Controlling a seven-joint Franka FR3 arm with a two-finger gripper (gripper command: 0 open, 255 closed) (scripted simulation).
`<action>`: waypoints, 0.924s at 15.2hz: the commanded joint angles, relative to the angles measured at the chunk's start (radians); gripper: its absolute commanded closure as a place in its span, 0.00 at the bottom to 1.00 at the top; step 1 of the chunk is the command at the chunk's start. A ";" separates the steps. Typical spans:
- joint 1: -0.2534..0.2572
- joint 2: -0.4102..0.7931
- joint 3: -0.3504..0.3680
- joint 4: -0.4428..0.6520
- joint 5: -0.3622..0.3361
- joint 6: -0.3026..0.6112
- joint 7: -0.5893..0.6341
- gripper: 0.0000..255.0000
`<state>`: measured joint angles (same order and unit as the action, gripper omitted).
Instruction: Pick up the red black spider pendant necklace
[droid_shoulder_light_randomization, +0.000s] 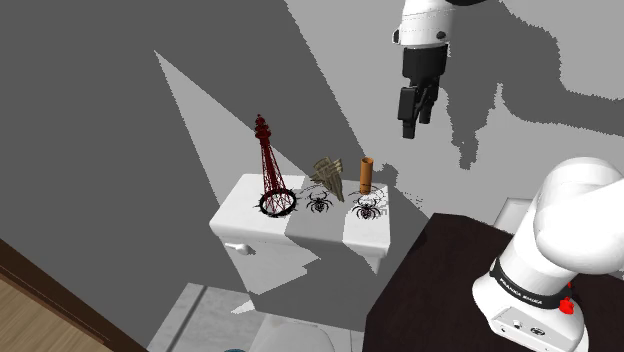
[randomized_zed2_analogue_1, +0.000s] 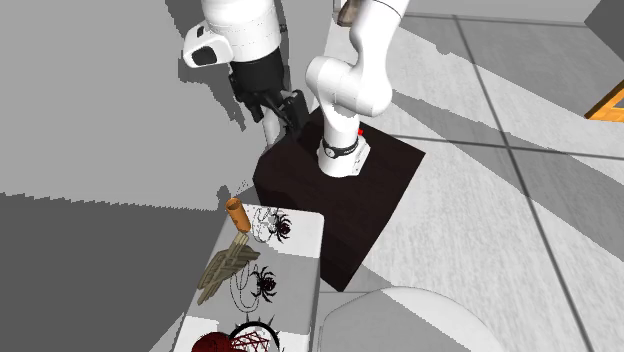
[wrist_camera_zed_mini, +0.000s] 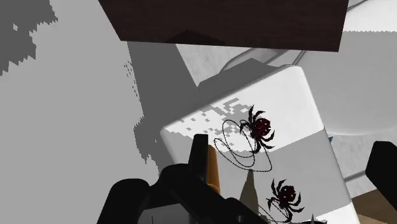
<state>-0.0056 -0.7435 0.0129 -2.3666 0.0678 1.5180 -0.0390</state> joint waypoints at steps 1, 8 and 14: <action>0.000 0.000 0.000 0.000 0.000 0.000 0.000 0.00; 0.041 0.049 -0.024 -0.198 0.028 0.320 -0.123 0.00; 0.090 0.180 -0.046 -0.303 0.074 0.616 -0.243 0.00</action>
<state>0.0771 -0.5900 -0.0264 -2.6569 0.1338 2.0803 -0.2560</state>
